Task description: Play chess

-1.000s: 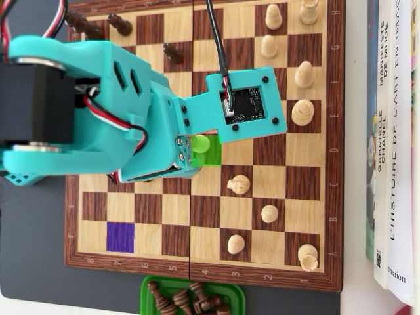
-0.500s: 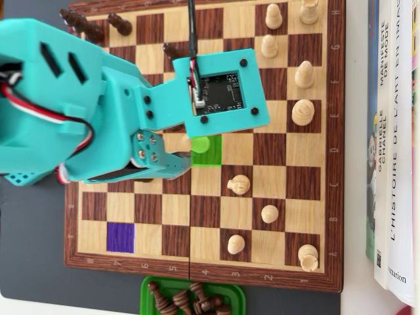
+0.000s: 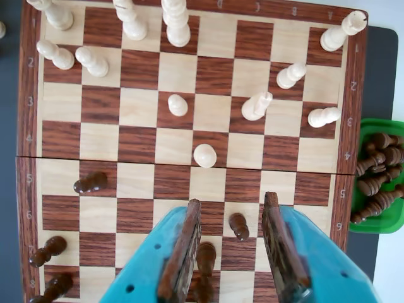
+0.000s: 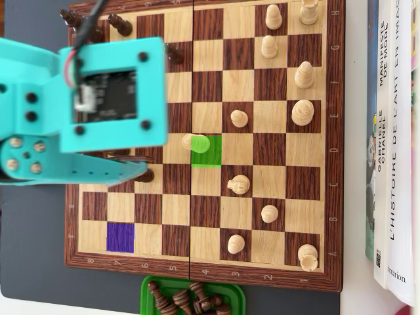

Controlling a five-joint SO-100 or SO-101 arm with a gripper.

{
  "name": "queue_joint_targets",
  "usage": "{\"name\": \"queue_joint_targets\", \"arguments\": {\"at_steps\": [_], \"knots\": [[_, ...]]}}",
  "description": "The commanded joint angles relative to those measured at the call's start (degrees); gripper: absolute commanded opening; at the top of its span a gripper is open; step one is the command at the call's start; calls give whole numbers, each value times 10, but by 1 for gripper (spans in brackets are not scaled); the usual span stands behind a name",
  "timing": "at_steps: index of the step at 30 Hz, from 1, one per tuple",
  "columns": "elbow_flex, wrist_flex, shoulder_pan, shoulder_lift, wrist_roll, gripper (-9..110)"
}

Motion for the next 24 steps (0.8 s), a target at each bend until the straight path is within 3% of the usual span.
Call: {"name": "queue_joint_targets", "arguments": {"at_steps": [1, 24], "knots": [[55, -43, 6, 69, 20, 15], [396, -638, -1, 363, 22, 15]]}}
